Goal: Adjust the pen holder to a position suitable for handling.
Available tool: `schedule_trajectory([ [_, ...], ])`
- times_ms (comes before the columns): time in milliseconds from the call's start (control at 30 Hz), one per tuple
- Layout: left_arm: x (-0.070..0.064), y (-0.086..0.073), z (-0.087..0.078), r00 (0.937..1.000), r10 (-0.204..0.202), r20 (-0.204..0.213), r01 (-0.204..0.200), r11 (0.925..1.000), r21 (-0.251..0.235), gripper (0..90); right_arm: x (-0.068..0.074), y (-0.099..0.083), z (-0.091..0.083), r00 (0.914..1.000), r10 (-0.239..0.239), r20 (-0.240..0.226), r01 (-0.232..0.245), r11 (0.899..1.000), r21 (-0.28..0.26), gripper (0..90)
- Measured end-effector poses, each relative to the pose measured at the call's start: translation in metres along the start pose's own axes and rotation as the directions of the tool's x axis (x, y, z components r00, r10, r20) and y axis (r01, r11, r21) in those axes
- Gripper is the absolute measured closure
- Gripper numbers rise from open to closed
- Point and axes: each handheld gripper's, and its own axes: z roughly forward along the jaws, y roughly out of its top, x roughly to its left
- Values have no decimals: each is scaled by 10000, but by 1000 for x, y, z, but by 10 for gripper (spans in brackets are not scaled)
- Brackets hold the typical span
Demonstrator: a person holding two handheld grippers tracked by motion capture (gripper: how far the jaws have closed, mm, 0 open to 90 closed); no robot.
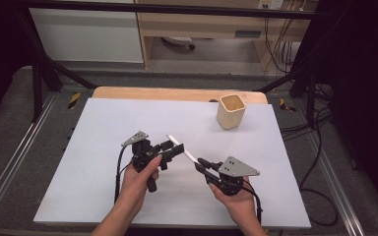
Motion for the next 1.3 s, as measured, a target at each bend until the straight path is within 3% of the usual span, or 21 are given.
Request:
schedule_trajectory([
  [533, 2, -2, 1, 9975, -607, 374, 614, 9980, -177, 652, 2, -2, 4, 9995, 246, -196, -245, 9997, 77, 788],
  [800, 3, -2, 0, 9929, -881, 803, 904, 9956, -255, 712, 2, -4, 6, 9993, 279, -238, -274, 9994, 228, 787],
  [1000, 0, -2, 1, 9858, -1186, 1190, 1230, 9919, -303, 767, 2, -7, 10, 9987, 377, -338, -361, 9982, 475, 787],
  [1300, -8, -2, 2, 9922, -717, 1019, 747, 9969, -259, 787, 2, -9, 12, 9972, 611, -433, -579, 9958, 706, 786],
])
